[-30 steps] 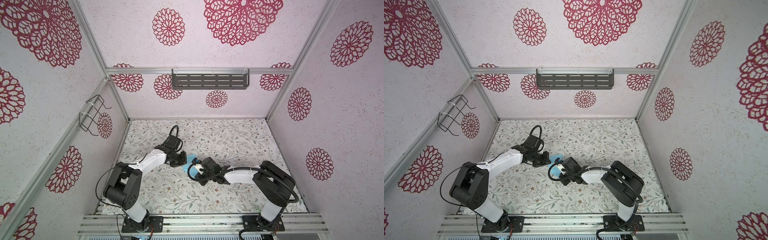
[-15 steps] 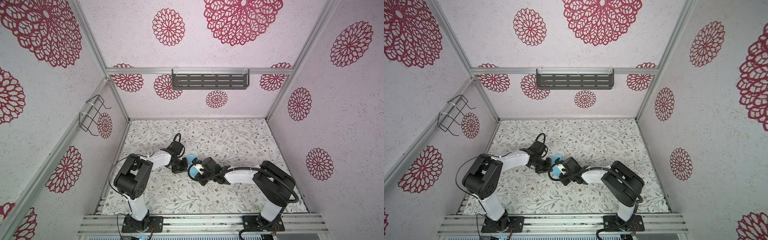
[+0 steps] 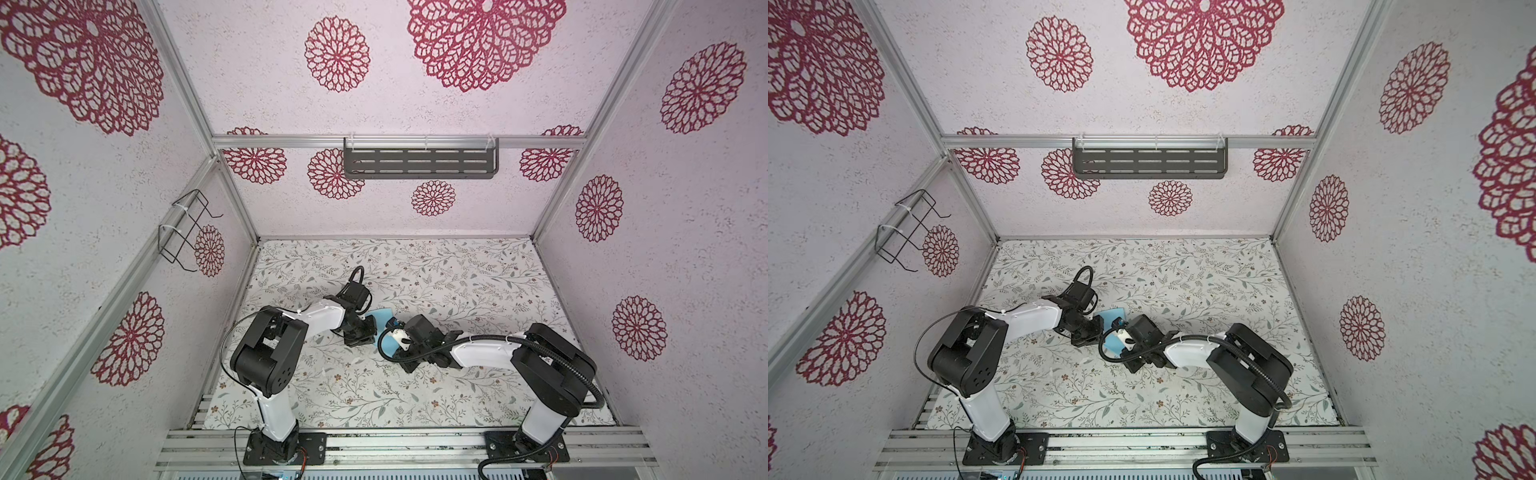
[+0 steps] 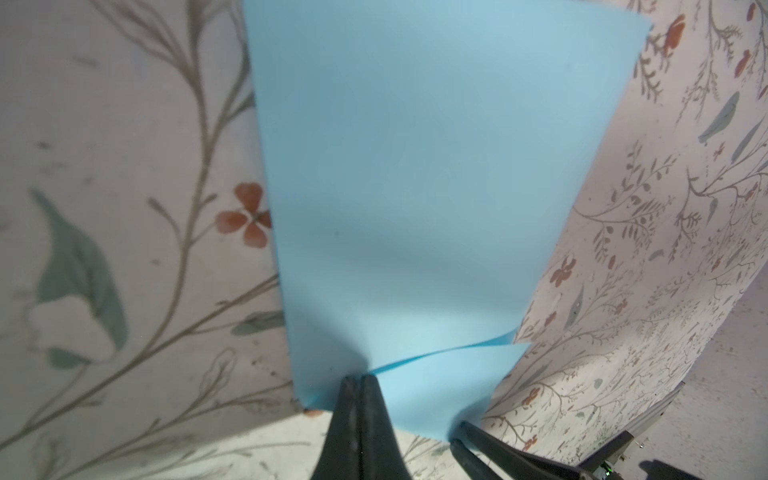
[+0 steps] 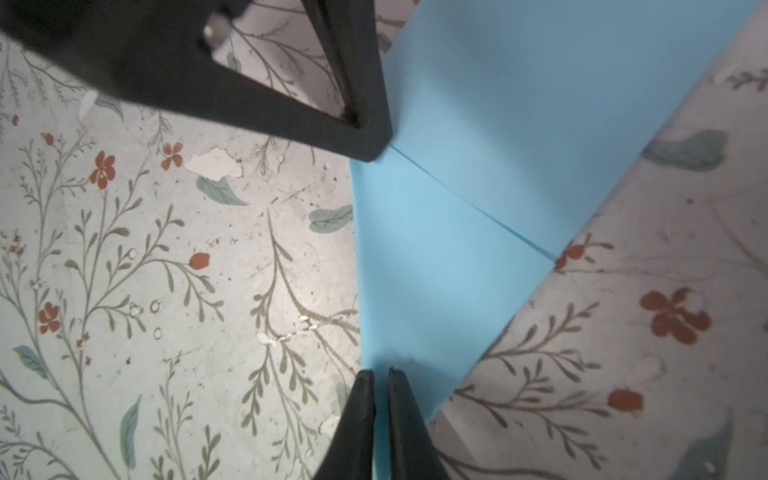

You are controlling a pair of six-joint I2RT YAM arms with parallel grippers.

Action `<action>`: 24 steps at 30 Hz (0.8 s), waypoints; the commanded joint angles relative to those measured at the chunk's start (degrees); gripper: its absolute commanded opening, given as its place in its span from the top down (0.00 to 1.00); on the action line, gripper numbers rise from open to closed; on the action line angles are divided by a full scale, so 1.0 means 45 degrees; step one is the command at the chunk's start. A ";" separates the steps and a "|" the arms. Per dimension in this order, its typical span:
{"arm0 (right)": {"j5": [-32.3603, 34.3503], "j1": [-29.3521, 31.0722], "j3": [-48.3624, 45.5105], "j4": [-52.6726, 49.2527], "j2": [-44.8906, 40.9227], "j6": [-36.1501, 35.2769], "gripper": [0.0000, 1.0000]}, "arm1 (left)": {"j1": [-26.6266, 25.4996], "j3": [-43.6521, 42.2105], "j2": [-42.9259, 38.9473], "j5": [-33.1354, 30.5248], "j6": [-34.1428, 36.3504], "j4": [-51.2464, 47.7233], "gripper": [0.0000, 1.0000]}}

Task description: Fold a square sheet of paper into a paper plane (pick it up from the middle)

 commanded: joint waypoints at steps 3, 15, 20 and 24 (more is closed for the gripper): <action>0.0219 0.0098 -0.0771 -0.2558 -0.0135 0.0051 0.87 | -0.0061 -0.0559 0.1136 -0.1768 -0.0058 -0.1295 1.00; 0.0619 0.0409 -0.1866 -0.2497 -0.0481 0.0927 0.91 | -0.0080 -0.0450 0.1137 -0.1573 0.0041 -0.1286 1.00; 0.0799 0.0467 -0.2217 -0.2420 -0.1205 0.1185 0.91 | -0.0092 -0.0287 0.1040 -0.1364 0.0047 -0.1283 1.00; 0.1501 0.0436 -0.2263 -0.2075 -0.2388 0.1251 0.91 | -0.0088 0.0012 0.0890 -0.1015 0.0122 -0.1211 1.00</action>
